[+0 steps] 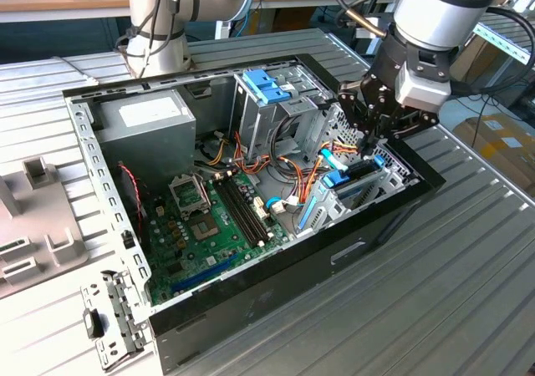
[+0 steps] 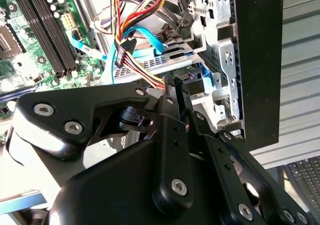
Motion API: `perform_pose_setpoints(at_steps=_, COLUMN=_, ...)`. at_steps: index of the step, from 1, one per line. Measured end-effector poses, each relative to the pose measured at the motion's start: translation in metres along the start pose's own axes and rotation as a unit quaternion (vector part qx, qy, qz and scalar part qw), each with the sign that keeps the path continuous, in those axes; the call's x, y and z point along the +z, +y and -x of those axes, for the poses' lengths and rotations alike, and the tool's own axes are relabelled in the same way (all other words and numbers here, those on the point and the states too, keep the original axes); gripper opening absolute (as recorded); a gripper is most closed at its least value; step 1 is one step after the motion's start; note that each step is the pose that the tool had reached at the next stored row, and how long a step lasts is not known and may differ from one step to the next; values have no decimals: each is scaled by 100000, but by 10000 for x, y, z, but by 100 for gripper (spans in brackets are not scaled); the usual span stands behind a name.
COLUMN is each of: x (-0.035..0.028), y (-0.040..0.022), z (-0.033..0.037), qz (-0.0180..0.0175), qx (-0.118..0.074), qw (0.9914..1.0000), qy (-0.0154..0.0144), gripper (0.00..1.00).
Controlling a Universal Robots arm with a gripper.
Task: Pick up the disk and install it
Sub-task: 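Insert the first disk wire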
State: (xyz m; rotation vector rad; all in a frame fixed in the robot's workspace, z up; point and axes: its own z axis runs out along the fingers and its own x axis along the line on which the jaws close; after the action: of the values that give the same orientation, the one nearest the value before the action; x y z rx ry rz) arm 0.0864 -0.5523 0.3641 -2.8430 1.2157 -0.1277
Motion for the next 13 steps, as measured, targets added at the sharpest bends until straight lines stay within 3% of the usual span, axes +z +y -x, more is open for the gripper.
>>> perform_pose_setpoints(at_steps=13, x=8, y=0, z=0, qz=203, qx=3413, qw=99941, qy=265, gripper=17)
